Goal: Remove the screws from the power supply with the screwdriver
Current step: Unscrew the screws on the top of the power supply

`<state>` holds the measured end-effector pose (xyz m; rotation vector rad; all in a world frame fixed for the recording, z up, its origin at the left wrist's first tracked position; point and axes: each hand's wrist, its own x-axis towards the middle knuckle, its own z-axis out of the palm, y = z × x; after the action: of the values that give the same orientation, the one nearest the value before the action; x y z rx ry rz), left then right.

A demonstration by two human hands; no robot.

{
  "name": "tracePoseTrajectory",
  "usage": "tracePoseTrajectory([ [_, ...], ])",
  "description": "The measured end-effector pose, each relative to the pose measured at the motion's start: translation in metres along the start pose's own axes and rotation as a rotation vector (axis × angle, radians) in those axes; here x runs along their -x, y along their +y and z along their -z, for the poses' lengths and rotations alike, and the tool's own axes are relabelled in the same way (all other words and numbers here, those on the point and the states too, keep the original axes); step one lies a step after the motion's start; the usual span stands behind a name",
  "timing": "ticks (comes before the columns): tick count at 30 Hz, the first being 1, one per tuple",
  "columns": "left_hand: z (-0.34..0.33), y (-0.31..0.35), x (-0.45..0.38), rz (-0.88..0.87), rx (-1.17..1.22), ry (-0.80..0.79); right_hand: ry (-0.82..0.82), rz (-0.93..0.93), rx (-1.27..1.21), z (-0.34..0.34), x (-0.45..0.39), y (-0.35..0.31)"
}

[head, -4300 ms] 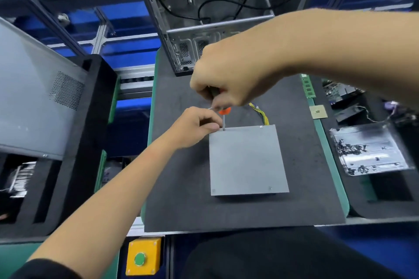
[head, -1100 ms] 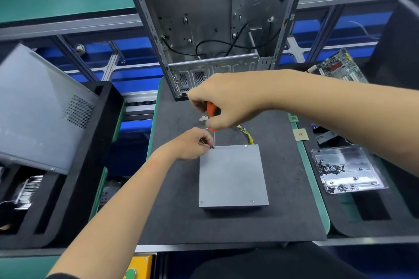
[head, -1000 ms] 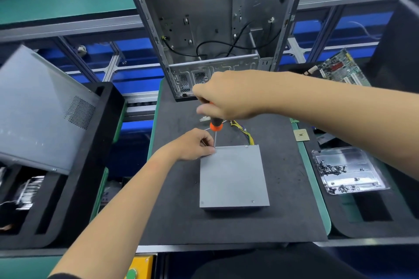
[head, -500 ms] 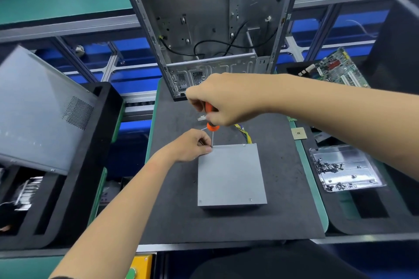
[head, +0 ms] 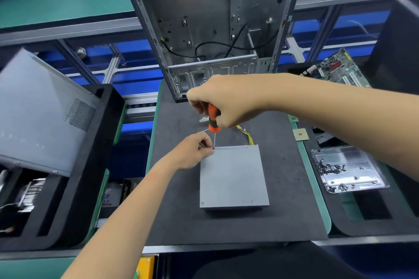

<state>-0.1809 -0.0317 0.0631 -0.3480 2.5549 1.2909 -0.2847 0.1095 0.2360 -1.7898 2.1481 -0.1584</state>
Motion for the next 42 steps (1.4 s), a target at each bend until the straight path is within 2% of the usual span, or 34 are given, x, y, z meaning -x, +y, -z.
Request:
tracePoseTrajectory([
  [6, -0.006, -0.005, 0.01, -0.108, 0.047, 0.102, 0.071, -0.12, 0.2, -0.006, -0.007, 0.002],
  [11, -0.006, -0.006, 0.011, -0.103, 0.027, 0.127, -0.009, -0.025, 0.068, 0.007, -0.004, 0.002],
  [14, -0.003, -0.003, 0.009, -0.079, -0.011, 0.107, -0.047, -0.015, 0.013, 0.011, -0.002, 0.001],
  [22, 0.003, 0.009, 0.002, -0.01, -0.134, 0.008, -0.032, 0.006, 0.066, 0.004, -0.004, 0.0],
  [28, 0.007, 0.017, -0.004, 0.004, -0.215, -0.095, 0.061, 0.023, 0.094, -0.002, -0.006, -0.001],
  [35, 0.009, 0.006, 0.004, -0.053, -0.08, 0.018, 0.088, -0.017, 0.053, -0.002, -0.001, 0.004],
  [42, 0.006, 0.004, 0.007, -0.092, -0.099, 0.091, 0.171, -0.046, 0.019, 0.0, -0.003, 0.009],
])
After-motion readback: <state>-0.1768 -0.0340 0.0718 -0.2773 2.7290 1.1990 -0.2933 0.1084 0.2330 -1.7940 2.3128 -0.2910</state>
